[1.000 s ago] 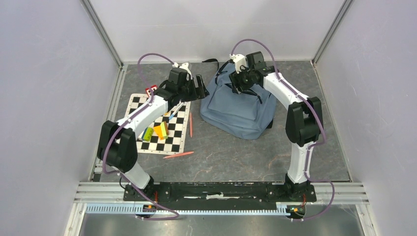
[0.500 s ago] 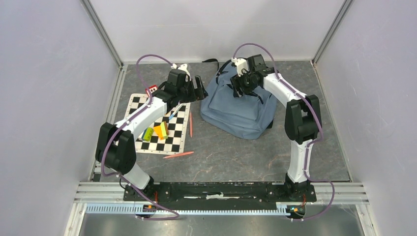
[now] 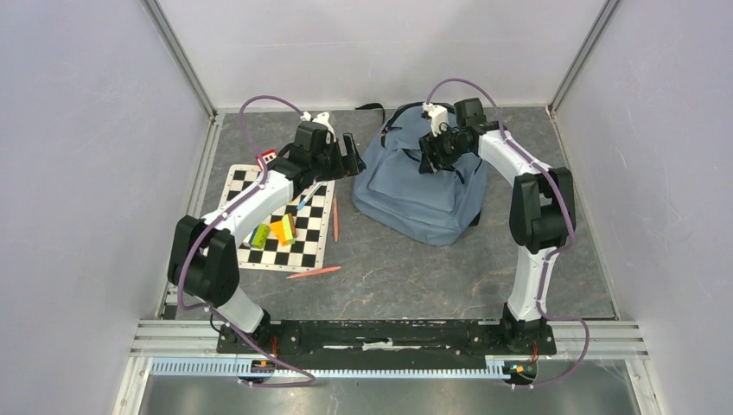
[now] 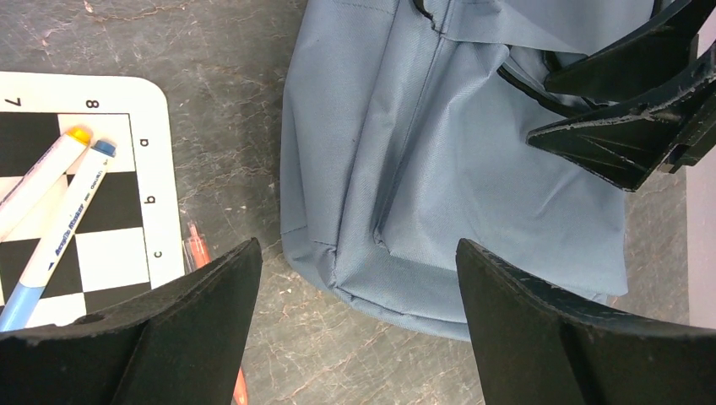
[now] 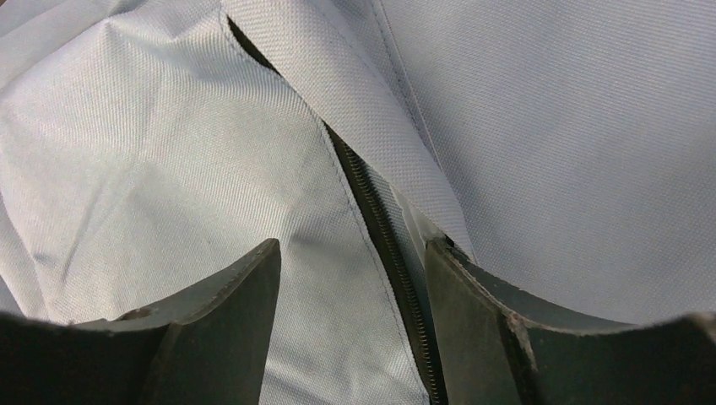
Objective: Pack the student bag
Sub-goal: Adjust the stationery at the center of the board.
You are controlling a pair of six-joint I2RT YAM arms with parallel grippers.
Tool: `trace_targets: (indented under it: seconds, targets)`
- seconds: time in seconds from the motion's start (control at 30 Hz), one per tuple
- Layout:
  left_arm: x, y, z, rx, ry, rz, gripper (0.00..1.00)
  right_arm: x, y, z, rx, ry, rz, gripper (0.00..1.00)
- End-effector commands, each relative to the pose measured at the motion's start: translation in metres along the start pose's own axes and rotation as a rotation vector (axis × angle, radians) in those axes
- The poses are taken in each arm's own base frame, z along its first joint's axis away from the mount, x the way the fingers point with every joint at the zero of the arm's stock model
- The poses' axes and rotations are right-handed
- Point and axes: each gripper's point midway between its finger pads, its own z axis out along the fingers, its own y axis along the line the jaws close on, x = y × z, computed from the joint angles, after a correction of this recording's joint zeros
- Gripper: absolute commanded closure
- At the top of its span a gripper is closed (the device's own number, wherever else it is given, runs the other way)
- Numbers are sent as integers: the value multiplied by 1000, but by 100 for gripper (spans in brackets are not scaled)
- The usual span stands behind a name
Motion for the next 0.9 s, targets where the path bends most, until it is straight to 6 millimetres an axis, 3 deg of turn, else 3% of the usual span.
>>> trace_targets:
  seconds: [0.0, 0.3, 0.43, 0.53, 0.7, 0.87]
  targets:
    - [-8, -7, -3, 28, -23, 17, 10, 88, 42, 7, -171, 256, 162, 34]
    - [17, 3, 1, 5, 46, -25, 10, 89, 70, 7, -223, 277, 129, 63]
    - [29, 8, 3, -4, 72, -42, 10, 86, 83, 4, -224, 275, 101, 85]
    - [42, 13, 8, -8, 108, -65, 9, 66, 91, -2, -228, 219, 92, 100]
    - [64, 14, 22, 9, 180, -102, 10, 16, 99, -23, -223, 83, 106, 100]
    - [52, 9, 29, 23, 151, -97, 10, -21, 116, -47, -239, -2, 100, 100]
